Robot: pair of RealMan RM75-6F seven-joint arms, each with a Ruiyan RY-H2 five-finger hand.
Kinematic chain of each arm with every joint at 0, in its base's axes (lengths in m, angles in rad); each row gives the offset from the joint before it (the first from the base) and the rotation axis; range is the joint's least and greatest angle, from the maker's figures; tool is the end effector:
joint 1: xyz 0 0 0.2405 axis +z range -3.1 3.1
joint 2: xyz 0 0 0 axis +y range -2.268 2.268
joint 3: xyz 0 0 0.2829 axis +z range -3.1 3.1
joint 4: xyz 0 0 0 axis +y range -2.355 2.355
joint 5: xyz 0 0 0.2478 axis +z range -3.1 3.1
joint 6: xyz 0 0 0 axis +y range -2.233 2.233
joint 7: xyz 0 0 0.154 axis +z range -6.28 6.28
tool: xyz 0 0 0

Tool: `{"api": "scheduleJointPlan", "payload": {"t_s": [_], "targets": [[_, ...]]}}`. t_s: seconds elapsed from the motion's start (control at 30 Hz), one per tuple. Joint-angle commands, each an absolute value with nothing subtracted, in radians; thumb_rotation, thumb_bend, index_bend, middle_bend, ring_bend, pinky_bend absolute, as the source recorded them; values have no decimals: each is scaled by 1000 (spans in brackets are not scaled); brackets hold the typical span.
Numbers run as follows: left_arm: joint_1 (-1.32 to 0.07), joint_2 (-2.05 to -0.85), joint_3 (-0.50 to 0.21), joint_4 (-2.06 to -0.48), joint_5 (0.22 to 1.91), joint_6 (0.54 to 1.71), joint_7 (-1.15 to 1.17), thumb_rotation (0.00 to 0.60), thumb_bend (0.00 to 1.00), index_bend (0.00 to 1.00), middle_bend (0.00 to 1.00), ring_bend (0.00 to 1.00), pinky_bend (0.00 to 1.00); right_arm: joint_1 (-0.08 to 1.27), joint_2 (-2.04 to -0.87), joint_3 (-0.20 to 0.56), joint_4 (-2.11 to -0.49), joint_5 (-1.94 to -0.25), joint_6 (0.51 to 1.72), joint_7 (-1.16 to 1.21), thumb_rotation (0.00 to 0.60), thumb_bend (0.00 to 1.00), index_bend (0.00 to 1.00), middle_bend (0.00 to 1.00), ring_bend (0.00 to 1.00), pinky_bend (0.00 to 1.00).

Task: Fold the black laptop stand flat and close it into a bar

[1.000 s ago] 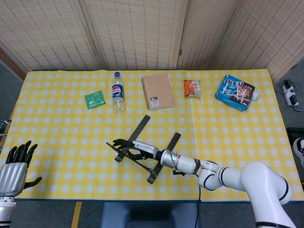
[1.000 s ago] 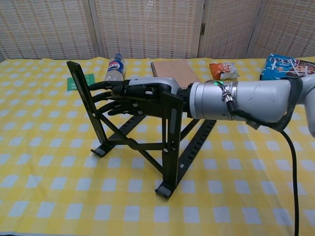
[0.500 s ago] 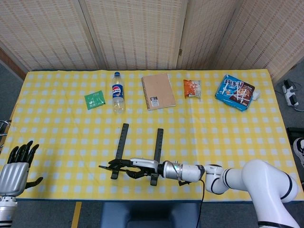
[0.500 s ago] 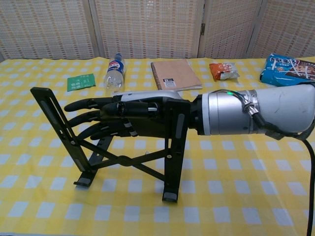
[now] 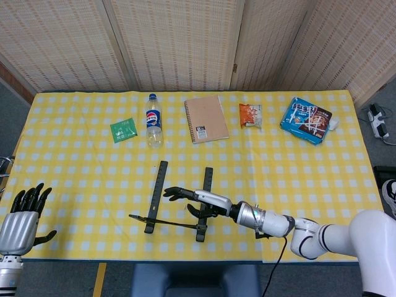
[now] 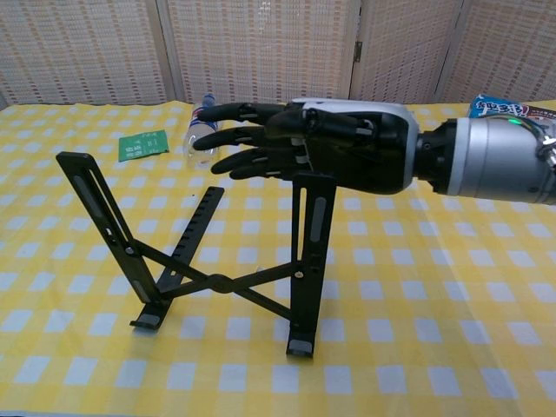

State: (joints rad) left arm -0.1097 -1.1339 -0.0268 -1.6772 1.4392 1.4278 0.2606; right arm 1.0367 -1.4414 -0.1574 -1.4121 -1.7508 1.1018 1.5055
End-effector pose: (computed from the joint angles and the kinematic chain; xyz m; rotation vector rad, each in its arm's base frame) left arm -0.3415 0.1969 0.1153 -1.4676 -0.8349 -0.7109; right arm -0.1058 -0.3433 -0.0514 -1.6981 1.9514 -1.2055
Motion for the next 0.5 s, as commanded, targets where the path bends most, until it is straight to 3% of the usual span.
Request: {"api": "scheduleJointPlan", "payload": {"t_s": [0.03, 0.5], "targets": [[-111, -1135, -26, -1678, 1441, 1426, 262, 600, 91, 100, 38, 18, 0, 998, -1420, -192, -1429, -1741, 1121, 1529, 283, 806, 0, 104, 114, 0], [-111, -1137, -21, -1695, 1443, 1427, 286, 600, 91, 99, 38, 19, 0, 899, -1513, -257, -1290, -1768, 1158, 1731, 282, 806, 0, 104, 111, 0]]}}
